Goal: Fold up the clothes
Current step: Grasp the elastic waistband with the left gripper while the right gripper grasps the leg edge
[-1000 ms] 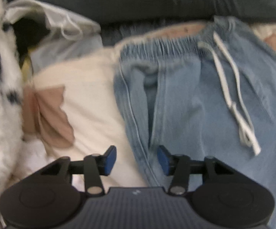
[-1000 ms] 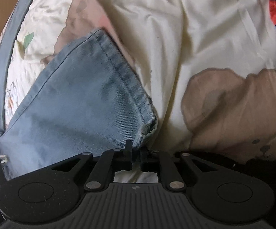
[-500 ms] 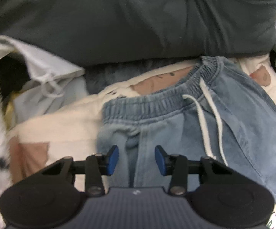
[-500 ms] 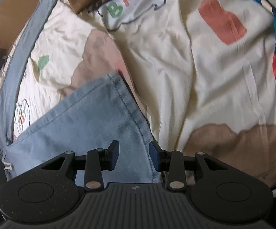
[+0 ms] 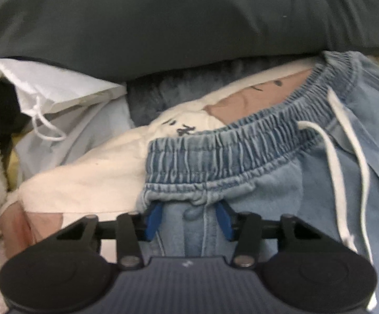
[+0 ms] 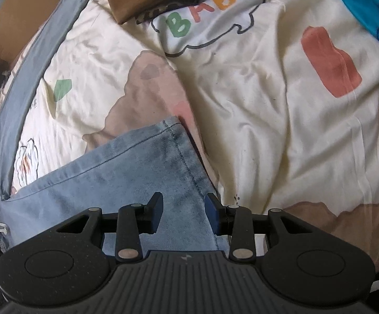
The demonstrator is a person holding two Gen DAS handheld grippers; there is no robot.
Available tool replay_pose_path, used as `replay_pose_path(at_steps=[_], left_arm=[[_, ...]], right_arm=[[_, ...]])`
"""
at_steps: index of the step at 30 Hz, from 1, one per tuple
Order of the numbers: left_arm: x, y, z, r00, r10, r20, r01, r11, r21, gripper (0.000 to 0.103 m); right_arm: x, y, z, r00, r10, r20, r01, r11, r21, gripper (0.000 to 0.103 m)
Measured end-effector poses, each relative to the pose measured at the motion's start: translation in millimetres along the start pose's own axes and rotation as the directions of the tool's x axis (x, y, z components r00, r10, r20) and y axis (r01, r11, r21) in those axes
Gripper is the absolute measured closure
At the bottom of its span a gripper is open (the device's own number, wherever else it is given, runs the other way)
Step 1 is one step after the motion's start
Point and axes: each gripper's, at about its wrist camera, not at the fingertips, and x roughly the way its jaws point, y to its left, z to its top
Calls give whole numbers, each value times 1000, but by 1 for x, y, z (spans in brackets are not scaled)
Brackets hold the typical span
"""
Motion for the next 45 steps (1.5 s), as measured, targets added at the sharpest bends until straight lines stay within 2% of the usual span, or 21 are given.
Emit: replay_pose_path(at_steps=[3,4,7,10,11,12,14,16,17,18,23,26,30,31,32,36,41,45], left_arm=[[-1,-4,0,997,81,17,-81,996,20,62],[0,0,0,996,93,6,-94,996,7,95],[0,12,1,992,126,-26,-126,992,-26,95],[-20,8,6,996,90,-10,-90,996,6,93],[-27,7,7,997,78,-5,-78,997,17,87],[-34,6,9,998,66,0,-66,997,28,85],[-47,2,11,998,53,21,-54,997,53,85],[-60,-5,13,998,9,60,-15,996,88,85],[-64,-8,14,997,-34,67,28,995,96,85],[-66,-12,13,995,-81,61,75,992,101,85],[-57,-40,7,984,-176,28,171,977,129,85],[-40,-54,2,987,-161,-3,159,978,133,84],[-12,-56,-2,997,-75,-23,77,987,139,82],[-7,-54,-3,999,-50,-20,52,987,151,71],[-4,-53,-4,999,-46,-11,47,986,162,66],[2,-50,-6,1000,-29,10,27,983,184,66],[1,-57,0,1000,7,-14,-4,981,193,67],[-5,-53,1,1000,-4,-29,9,980,199,68]], right_arm=[[3,8,3,1000,-8,2,8,1000,-23,60],[4,11,5,1000,-10,5,10,999,-31,60],[5,19,11,999,-17,37,19,998,-53,60],[7,24,19,997,-13,73,18,998,-60,59],[7,25,21,996,-10,83,15,998,-60,58],[8,26,24,996,-7,94,13,998,-61,56],[13,27,29,995,-2,102,8,998,-58,56],[18,28,32,995,1,104,5,998,-59,56],[19,29,34,994,4,106,3,998,-63,56],[21,31,35,994,7,109,0,998,-67,56],[25,36,41,993,3,117,6,997,-82,55],[27,36,43,993,-10,121,17,998,-55,47],[28,45,46,991,-12,133,25,995,-100,47],[29,50,46,991,-14,136,31,992,-123,47],[30,53,47,990,-13,139,33,989,-141,47],[36,66,51,990,-14,137,42,978,-206,47],[46,71,49,986,-94,140,134,941,-310,47],[54,59,47,985,-122,118,156,925,-347,47]])
